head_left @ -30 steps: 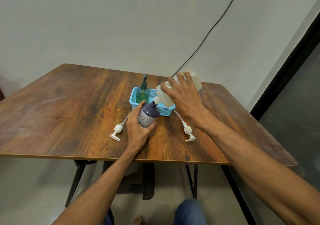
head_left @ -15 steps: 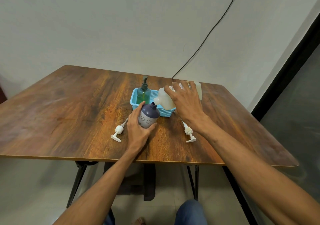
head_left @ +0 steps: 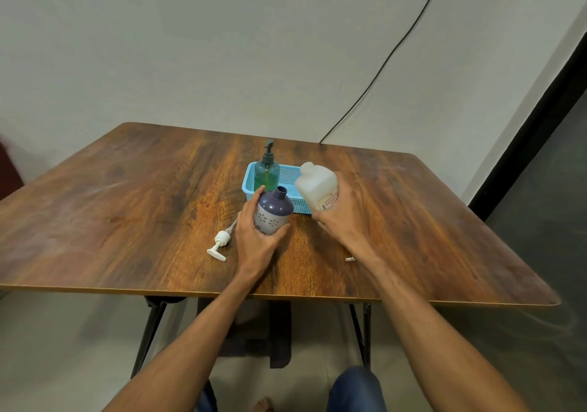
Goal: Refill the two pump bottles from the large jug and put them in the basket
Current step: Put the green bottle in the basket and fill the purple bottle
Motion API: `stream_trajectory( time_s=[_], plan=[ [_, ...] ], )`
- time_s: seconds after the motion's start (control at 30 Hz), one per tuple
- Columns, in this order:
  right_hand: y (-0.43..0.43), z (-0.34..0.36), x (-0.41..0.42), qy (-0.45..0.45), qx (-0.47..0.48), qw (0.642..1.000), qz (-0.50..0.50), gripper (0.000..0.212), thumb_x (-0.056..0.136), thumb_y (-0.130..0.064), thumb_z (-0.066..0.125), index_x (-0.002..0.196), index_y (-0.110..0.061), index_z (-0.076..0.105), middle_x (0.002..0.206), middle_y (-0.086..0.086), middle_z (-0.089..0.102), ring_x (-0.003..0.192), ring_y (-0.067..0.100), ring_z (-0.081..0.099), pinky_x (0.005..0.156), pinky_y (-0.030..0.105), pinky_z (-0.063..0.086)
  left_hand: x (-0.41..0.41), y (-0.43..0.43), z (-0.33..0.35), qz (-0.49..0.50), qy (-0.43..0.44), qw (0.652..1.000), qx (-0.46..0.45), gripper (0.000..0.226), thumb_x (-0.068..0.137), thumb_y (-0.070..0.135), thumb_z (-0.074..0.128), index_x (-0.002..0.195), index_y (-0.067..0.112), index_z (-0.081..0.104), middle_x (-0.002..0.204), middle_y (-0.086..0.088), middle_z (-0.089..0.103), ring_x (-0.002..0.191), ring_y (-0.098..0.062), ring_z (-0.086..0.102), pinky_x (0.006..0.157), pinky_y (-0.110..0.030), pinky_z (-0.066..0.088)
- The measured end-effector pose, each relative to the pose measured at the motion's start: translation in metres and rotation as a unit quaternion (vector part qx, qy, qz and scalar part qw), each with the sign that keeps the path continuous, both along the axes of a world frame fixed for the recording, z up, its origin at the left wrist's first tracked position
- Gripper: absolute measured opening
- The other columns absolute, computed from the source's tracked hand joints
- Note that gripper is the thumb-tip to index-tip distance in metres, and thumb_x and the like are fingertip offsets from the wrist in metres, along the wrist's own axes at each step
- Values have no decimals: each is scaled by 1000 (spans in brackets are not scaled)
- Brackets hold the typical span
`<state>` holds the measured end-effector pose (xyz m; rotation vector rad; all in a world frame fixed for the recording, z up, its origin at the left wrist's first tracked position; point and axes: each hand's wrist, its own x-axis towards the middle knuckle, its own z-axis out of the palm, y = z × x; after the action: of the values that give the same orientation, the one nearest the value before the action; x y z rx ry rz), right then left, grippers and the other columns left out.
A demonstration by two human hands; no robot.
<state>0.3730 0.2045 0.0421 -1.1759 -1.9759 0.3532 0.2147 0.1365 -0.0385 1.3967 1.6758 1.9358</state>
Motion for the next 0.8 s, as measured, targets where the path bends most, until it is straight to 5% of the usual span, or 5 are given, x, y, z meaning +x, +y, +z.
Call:
stream_trajectory(
  time_s=[0.2,0.43,0.57,0.7,0.8],
  plan=[
    [-5,-40,-2,136,-62,988,-28,75,61,-19,93,125,-15,54,113,1,64,101,19,63,78,40,59,-2,2,-4,4,-29,1000,-7,89,75,11,87,150,16,39,142,3,53,127,-11,56,106,-36,53],
    [-6,-60,-3,203,-78,976,-30,75,60,-20,94,120,-26,49,109,-10,61,97,5,62,65,9,47,-6,8,-9,7,-35,999,-18,91,75,14,86,149,20,35,139,8,52,127,-9,56,105,-34,53],
    [-4,-65,-2,225,-90,970,-22,79,60,-22,94,122,-32,46,108,-18,58,98,-3,59,64,6,47,-6,8,-10,-3,-37,999,-28,94,76,14,86,152,21,32,139,13,49,126,-3,54,106,-30,51],
    [1,-74,1,238,-105,966,-7,82,62,-23,93,124,-37,42,112,-21,55,104,-3,57,73,11,47,-6,7,-9,-8,-45,998,-44,99,77,13,86,155,20,26,133,29,44,121,15,50,106,-23,48],
    [3,-79,3,249,-118,961,15,92,61,-26,96,132,-35,39,119,-24,55,111,-9,56,80,18,51,-5,5,-6,-14,-53,997,-56,104,76,13,86,157,21,21,135,26,45,119,16,50,108,-25,47]
  ],
)
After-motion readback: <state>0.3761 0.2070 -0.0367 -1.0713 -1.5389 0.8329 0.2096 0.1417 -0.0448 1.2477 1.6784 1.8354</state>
